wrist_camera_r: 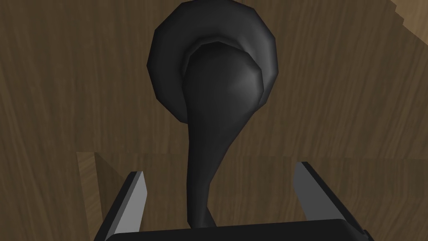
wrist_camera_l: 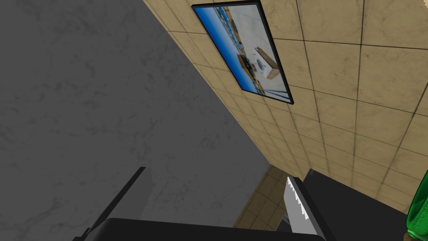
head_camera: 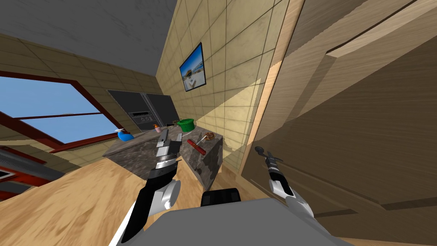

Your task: Pull the door open

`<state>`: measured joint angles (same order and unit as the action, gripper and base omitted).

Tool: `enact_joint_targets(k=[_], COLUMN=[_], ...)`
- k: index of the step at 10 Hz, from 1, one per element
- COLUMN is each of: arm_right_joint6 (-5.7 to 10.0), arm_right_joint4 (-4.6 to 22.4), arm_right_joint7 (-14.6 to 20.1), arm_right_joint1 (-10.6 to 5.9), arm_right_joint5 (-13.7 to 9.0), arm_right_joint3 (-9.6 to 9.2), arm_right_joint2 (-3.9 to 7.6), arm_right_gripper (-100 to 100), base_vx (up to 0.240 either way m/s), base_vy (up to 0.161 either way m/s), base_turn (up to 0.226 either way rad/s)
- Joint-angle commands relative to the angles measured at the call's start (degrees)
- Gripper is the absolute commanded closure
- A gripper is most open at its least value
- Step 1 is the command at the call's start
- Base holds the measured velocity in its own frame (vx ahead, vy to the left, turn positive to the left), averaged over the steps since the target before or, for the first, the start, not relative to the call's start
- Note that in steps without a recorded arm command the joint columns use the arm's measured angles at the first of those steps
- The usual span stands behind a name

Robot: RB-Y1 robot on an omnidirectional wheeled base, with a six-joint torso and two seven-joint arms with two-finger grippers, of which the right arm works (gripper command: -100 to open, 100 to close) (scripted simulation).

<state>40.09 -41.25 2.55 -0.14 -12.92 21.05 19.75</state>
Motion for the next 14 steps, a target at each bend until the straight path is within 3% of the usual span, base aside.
enact_joint_targets(k=[1, 5, 6, 14], arm_right_joint6=[0.00, 0.00, 0.57, 0.57], arm_right_joint4=[0.00, 0.00, 0.51, 0.51], arm_right_joint7=[0.00, 0.00, 0.83, 0.83], arm_right_joint1=[0.01, 0.01, 0.41, 0.41], arm_right_joint5=[0.00, 0.00, 0.06, 0.06], arm_right_joint3=[0.00, 0.00, -0.05, -0.05], arm_right_joint2=[0.00, 0.00, 0.60, 0.60], arm_right_gripper=[-100, -100, -100, -100], base_vx=[0.000, 0.001, 0.000, -0.001], base_vy=[0.000, -0.001, 0.000, 0.002], base_turn=[0.000, 0.002, 0.000, -0.005])
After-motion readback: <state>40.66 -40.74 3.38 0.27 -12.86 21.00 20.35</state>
